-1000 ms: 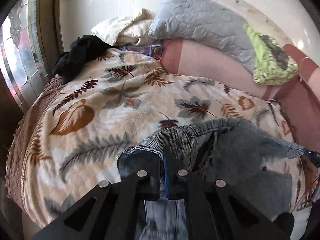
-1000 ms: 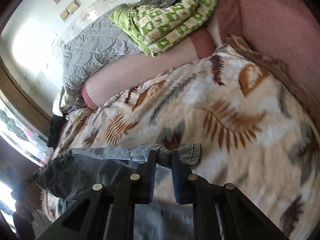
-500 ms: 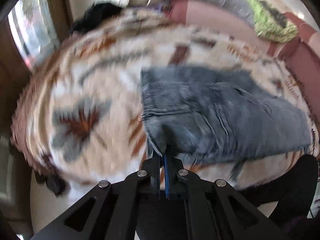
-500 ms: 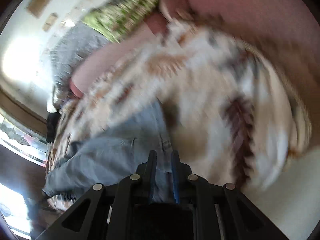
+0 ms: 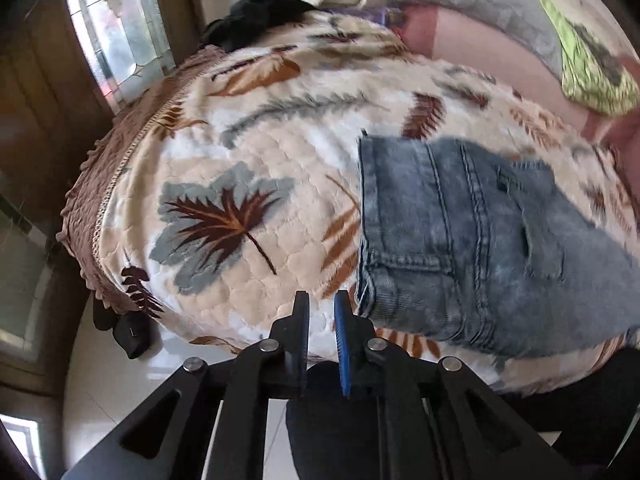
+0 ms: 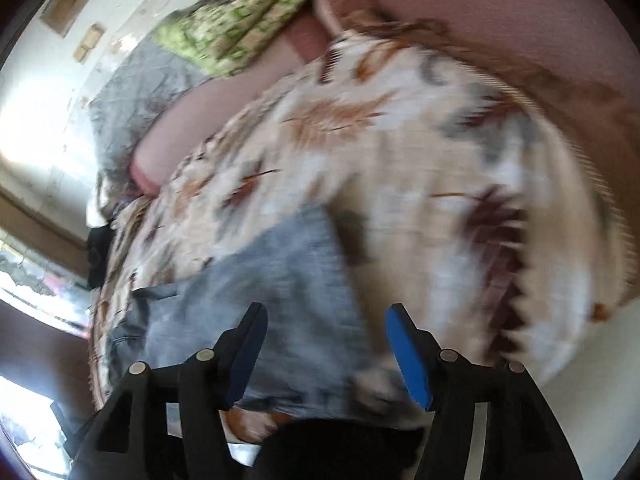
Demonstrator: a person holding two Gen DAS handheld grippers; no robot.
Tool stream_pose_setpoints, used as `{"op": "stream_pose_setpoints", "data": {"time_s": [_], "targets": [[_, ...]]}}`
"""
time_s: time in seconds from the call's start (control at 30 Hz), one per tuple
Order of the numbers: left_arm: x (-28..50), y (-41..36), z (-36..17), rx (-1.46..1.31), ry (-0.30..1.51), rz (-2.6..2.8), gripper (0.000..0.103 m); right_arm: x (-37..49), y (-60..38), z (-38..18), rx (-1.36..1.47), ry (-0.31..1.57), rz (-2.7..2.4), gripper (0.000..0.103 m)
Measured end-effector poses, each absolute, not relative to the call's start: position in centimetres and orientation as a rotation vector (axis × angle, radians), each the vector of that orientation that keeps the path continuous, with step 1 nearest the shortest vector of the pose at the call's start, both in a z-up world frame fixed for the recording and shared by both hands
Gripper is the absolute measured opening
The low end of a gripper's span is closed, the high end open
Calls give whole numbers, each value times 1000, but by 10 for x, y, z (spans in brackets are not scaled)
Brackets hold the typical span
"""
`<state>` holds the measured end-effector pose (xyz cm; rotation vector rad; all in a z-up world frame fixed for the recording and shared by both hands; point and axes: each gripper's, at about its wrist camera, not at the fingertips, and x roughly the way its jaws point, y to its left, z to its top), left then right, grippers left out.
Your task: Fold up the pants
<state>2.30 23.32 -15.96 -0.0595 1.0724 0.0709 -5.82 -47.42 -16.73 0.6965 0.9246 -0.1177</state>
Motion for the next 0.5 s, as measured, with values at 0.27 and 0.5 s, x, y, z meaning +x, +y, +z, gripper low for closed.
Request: {"op": "stream_pose_setpoints", "data": {"time_s": [0.27,0.5], "targets": [[28,221,-145,-75,987,76,70,-20,-361,-171,668,938,146,65],[64,234,-164,-205,1026,62,70,-32,-279,-205,543,933,334,66]]}}
